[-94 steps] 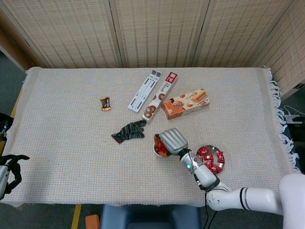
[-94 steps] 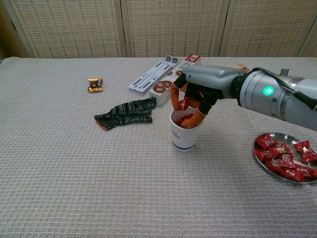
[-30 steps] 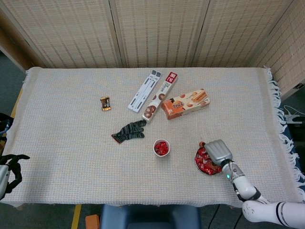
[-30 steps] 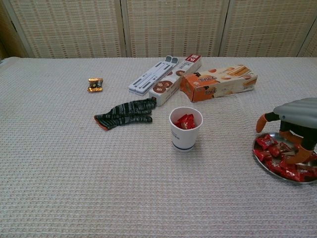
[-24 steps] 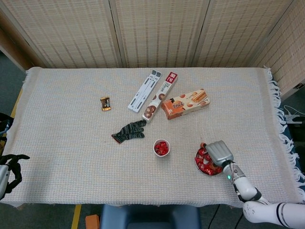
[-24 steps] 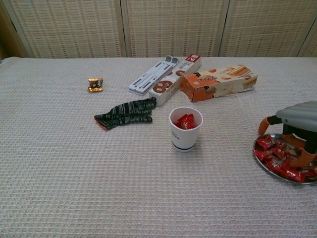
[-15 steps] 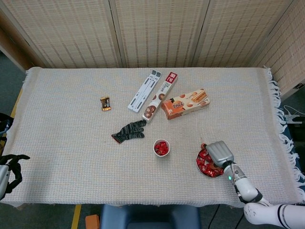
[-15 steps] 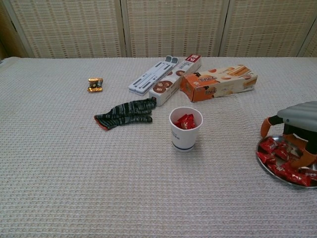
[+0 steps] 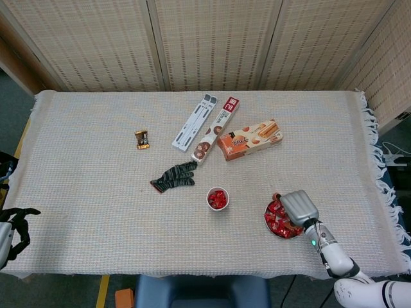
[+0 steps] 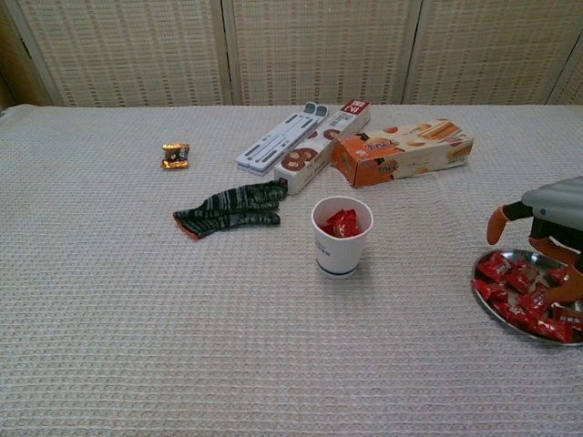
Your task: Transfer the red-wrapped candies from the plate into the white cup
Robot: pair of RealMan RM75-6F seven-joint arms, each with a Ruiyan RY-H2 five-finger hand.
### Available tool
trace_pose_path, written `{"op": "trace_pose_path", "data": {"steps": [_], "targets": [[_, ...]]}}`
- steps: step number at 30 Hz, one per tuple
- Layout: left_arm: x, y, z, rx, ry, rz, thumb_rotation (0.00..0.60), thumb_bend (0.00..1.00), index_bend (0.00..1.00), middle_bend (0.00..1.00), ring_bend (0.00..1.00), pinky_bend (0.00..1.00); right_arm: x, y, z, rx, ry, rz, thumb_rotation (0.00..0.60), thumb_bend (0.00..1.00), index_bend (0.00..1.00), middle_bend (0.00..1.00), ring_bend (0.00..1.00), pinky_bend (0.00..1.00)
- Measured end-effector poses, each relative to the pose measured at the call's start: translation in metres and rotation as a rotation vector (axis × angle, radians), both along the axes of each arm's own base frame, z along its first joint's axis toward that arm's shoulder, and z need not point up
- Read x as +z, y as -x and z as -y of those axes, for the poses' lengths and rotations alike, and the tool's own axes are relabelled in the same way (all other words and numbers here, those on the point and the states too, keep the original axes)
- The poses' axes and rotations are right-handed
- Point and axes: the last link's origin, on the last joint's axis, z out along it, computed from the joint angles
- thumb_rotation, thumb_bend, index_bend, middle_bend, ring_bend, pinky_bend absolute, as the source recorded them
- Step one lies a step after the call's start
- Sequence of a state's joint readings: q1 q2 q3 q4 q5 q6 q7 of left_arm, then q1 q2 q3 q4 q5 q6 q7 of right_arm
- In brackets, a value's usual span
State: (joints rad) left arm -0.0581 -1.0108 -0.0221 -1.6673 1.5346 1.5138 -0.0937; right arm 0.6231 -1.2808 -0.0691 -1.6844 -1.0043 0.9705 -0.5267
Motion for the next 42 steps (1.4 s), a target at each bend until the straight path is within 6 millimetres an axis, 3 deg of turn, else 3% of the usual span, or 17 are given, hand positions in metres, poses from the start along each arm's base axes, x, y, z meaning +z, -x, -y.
{"op": "trace_pose_path", "data": {"steps": [27,34,42], "targets": [[0.000,0.000,0.000,0.003,-0.005,-0.001,0.600,0.42,0.35,0.24,0.27,0.28,-0.006,0.025,-0.007,-0.073,-0.044,-0.069,0.600,0.02,0.35,0.82,0.78,0.98],[0.000,0.000,0.000,0.003,-0.001,-0.004,0.600,0.42,0.35,0.24,0.27,0.28,-0.007,0.027,-0.007,-0.076,-0.040,-0.065,0.600,0.02,0.44,0.82,0.78,0.98],[0.000,0.000,0.000,0.001,-0.003,-0.004,0.600,0.42,0.35,0.24,0.27,0.28,-0.005,0.029,-0.006,-0.082,-0.018,-0.058,0.600,0.13,0.53,0.82,0.78,0.99]]}}
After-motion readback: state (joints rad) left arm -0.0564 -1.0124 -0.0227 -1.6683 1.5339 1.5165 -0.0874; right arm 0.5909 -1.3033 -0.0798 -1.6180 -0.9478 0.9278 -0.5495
